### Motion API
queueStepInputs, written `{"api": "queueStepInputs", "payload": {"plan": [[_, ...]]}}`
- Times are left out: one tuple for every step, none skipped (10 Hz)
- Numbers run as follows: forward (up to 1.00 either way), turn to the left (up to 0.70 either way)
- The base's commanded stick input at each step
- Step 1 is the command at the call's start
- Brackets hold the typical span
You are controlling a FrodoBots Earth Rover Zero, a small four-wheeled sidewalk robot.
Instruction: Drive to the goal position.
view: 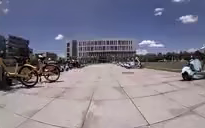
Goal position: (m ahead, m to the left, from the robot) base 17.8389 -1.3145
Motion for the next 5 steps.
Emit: {"api": "queueStepInputs", "payload": {"plan": [[0.50, 0.00], [0.50, 0.00], [0.50, 0.00], [0.50, 0.00], [0.50, 0.00]]}}
